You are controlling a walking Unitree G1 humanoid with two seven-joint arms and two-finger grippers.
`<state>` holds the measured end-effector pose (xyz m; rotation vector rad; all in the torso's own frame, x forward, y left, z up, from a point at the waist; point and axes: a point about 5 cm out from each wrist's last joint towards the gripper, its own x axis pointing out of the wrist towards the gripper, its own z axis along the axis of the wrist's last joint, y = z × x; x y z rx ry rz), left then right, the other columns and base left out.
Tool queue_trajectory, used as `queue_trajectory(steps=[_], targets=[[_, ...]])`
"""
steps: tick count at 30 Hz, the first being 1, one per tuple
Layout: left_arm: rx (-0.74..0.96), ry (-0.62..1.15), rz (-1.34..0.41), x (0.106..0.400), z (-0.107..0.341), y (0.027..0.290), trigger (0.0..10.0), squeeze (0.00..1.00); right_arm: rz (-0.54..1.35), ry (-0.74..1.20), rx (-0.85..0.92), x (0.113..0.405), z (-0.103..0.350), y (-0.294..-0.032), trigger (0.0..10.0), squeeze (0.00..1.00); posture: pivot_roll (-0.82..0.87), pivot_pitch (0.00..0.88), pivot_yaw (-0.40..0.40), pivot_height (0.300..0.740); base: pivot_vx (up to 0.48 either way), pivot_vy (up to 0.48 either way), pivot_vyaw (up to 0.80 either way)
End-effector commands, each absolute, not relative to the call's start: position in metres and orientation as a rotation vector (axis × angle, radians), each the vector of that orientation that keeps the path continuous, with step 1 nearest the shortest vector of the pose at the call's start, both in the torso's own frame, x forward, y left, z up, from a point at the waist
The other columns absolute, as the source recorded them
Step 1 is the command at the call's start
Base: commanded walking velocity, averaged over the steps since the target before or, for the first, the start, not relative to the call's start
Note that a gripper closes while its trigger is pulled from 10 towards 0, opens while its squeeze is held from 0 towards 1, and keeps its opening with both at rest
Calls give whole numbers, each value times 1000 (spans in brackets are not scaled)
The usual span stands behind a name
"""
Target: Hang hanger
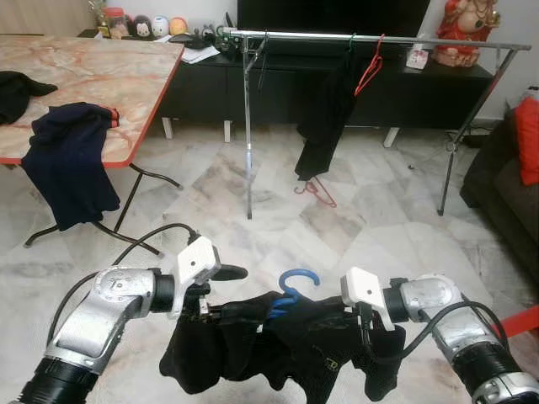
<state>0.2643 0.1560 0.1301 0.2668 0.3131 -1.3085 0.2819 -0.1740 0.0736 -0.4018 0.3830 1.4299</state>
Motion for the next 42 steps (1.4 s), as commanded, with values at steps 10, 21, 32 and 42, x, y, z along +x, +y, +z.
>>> queue_trajectory(steps=[10, 21, 32, 42], targets=[[212, 341, -1299, 266, 112, 146, 10000, 0, 1470, 319, -407, 284, 86, -167, 0, 0, -57, 0, -89, 740, 0, 0, 0], [191, 348, -1330, 267, 109, 137, 10000, 0, 1467, 309, -409, 284, 88, -164, 0, 0, -57, 0, -88, 740, 0, 0, 0], [166, 348, -1336, 267, 106, 130, 10000, 0, 1483, 290, -413, 287, 91, -156, 0, 0, -56, 0, -91, 740, 0, 0, 0], [158, 340, -1346, 268, 106, 125, 9176, 0, 1478, 272, -407, 288, 91, -150, 0, 0, -58, 0, -89, 740, 0, 0, 0]])
